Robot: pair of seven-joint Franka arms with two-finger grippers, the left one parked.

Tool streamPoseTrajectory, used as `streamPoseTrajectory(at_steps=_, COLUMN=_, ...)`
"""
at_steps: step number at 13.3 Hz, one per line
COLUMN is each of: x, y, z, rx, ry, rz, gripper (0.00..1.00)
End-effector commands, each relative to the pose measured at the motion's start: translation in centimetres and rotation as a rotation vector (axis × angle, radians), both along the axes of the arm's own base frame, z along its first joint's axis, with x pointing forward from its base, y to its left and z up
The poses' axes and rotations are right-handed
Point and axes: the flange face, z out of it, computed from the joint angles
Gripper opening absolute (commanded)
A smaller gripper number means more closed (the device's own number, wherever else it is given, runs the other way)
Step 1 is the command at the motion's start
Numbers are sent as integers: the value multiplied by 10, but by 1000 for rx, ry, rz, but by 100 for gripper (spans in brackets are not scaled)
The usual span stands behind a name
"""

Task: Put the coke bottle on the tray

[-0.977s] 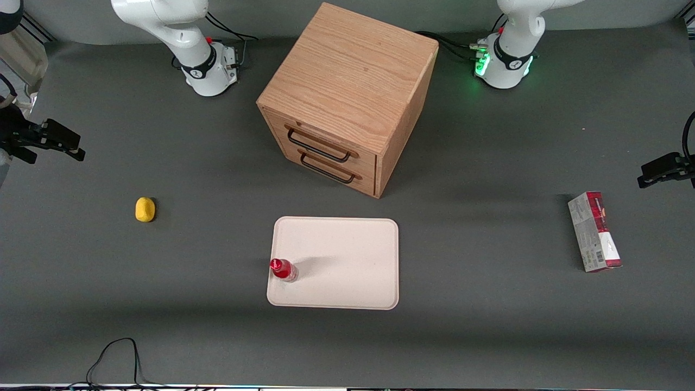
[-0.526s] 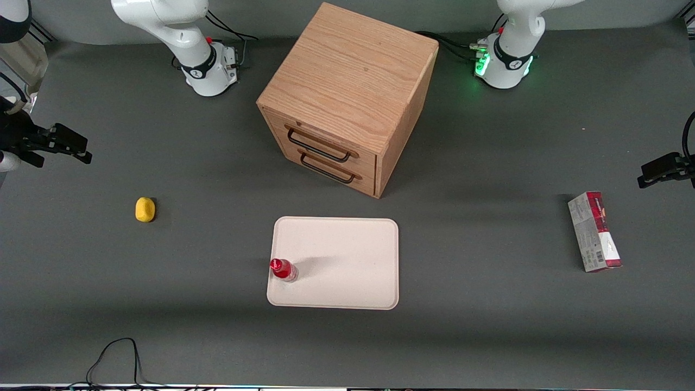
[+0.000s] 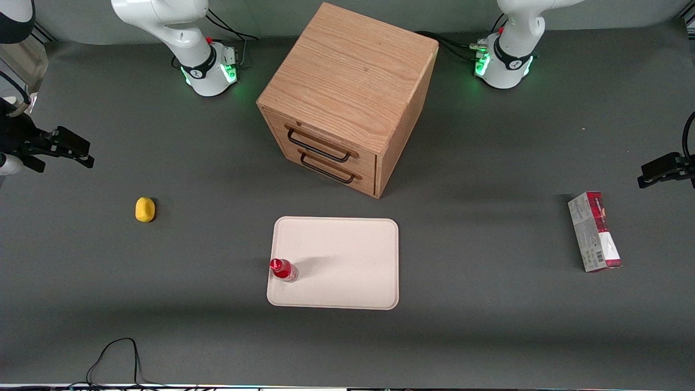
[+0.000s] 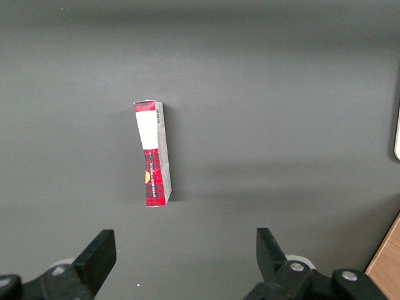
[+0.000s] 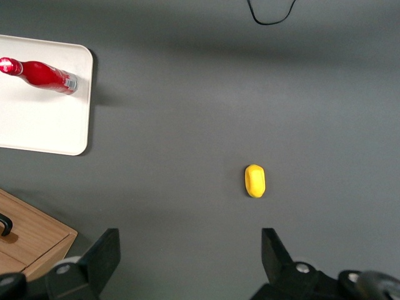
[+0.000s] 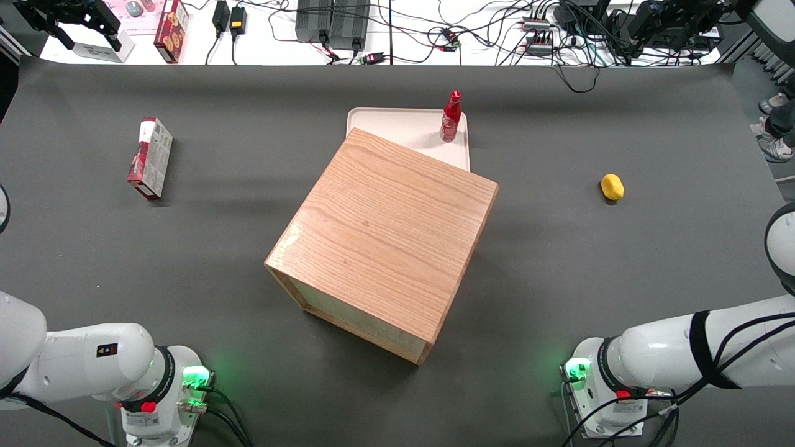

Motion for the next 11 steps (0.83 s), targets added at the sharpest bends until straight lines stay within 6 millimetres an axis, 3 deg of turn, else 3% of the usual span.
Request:
streamPoseTrajectory(at_steps=1, x=1, y=-3, z=6, rx=-4, ry=4, rz=-12, gripper=100)
streamPoseTrajectory(at_steps=11, x=1, y=-6, z=5, rx=-4, ry=5, rz=-16, gripper=100)
